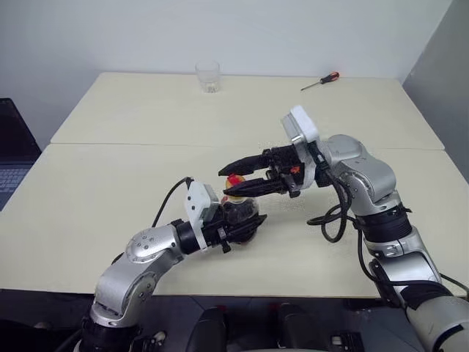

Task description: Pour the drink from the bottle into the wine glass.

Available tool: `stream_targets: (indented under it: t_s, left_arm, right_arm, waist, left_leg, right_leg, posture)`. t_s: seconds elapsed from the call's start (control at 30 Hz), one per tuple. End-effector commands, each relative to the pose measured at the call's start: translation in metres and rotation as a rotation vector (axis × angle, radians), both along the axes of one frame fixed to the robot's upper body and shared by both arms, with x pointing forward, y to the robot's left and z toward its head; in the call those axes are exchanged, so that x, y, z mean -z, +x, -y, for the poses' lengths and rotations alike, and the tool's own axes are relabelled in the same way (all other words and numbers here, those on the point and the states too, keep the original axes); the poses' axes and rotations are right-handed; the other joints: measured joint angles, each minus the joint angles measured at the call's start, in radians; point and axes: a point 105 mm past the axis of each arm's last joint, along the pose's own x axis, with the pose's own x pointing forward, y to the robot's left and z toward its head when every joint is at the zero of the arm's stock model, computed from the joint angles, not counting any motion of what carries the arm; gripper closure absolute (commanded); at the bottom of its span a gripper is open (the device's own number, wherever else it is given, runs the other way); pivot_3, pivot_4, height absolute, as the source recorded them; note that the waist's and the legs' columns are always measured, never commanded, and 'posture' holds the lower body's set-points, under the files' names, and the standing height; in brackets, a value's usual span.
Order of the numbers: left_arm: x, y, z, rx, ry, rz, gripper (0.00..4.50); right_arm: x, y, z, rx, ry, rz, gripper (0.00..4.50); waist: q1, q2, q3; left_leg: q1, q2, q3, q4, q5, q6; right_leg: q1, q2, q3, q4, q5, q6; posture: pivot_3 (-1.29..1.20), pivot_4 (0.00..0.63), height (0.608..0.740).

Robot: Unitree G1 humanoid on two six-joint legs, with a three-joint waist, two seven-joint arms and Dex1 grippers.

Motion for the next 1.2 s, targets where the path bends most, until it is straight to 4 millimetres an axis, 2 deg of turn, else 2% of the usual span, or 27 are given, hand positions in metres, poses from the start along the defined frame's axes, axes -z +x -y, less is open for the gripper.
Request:
stream_targets:
  t_s: [0.03,0.23,0.27,0.33,0.53,0.57,0.7,0.87,1.0,1.2]
  left_arm:
    - [-0.033,-0.012,-0.003,0.034,-0.084,0.122,2.28]
    - [-0.033,-0.008,-0.006,0.014,-0.077,0.137,2.28]
    - [-0.032,-0.007,-0.006,0.012,-0.077,0.138,2.28]
    - [-0.032,-0.007,-0.007,0.010,-0.078,0.138,2.28]
    - [-0.031,0.001,-0.011,-0.019,-0.079,0.139,2.28]
    - [-0.030,0.004,-0.013,-0.035,-0.078,0.135,2.28]
    - [-0.028,0.020,-0.021,-0.110,-0.076,0.120,2.28]
    - [-0.025,0.048,-0.027,-0.215,-0.058,0.132,2.28]
    - [-0.025,0.063,-0.019,-0.229,-0.070,0.127,2.28]
    - [-0.029,0.075,-0.008,-0.220,-0.082,0.131,2.28]
  right_arm:
    - [0.003,0.003,0.007,-0.007,-0.020,0.055,3.28]
    - [0.001,0.007,0.002,-0.007,-0.013,0.077,3.28]
    - [0.000,0.008,0.002,0.001,-0.013,0.073,2.73]
    - [0.000,0.010,0.003,0.014,-0.014,0.068,2.26]
    - [-0.003,0.014,0.020,0.108,-0.017,0.043,0.17]
    - [-0.003,0.015,0.025,0.139,-0.021,0.032,0.03]
    - [-0.006,0.018,0.041,0.284,-0.020,-0.003,0.03]
    - [-0.014,0.022,0.048,0.485,0.019,0.001,0.03]
    - [-0.019,0.024,0.038,0.577,0.059,0.006,0.03]
    - [-0.023,0.034,0.019,0.688,0.107,0.014,0.03]
  waist:
    - [0.000,0.000,0.000]
    - [0.000,0.000,0.000]
    - [0.000,0.000,0.000]
    - [0.000,0.000,0.000]
    - [0.001,0.000,0.000]
    - [0.002,0.000,0.000]
    - [0.004,0.000,0.001]
    - [0.001,0.000,0.001]
    - [-0.001,0.000,0.001]
    - [0.000,0.000,0.001]
  left_leg:
    - [0.000,0.000,0.000,0.000,0.000,0.000]
    - [0.000,0.000,0.001,0.000,0.000,0.000]
    - [0.000,0.000,0.001,0.000,0.000,0.000]
    - [0.000,0.000,0.001,0.000,0.000,0.000]
    - [0.000,0.000,0.001,0.000,0.000,0.000]
    - [0.000,0.000,0.001,0.000,0.000,0.000]
    - [-0.001,0.000,0.001,0.000,0.000,0.000]
    - [-0.001,0.000,0.001,0.000,0.000,0.000]
    - [-0.001,0.000,0.001,0.000,0.000,0.000]
    - [-0.002,-0.001,0.002,0.000,0.000,0.000]
  right_leg:
    - [0.000,0.000,0.000,0.000,0.000,0.000]
    - [-0.001,0.000,0.000,0.000,0.000,0.000]
    - [-0.001,0.000,0.000,0.000,0.000,0.000]
    - [-0.001,0.000,0.000,-0.001,0.000,0.000]
    - [-0.001,0.000,0.000,-0.001,0.000,0.000]
    - [-0.001,0.000,0.000,-0.001,0.000,0.000]
    - [-0.001,-0.001,0.000,-0.001,0.000,0.000]
    - [-0.001,0.000,0.000,0.000,0.000,0.000]
    - [-0.001,0.000,0.000,0.000,0.000,0.000]
    - [-0.002,0.000,0.000,-0.001,0.000,0.000]
  posture:
    - [0.00,0.150,0.740]
    - [0.00,0.150,0.740]
    - [0.00,0.150,0.740]
    - [0.00,0.150,0.740]
    - [0.00,0.150,0.740]
    - [0.00,0.150,0.740]
    - [0.00,0.150,0.740]
    - [0.00,0.150,0.740]
    - [0.00,0.150,0.740]
    - [0.00,0.150,0.740]
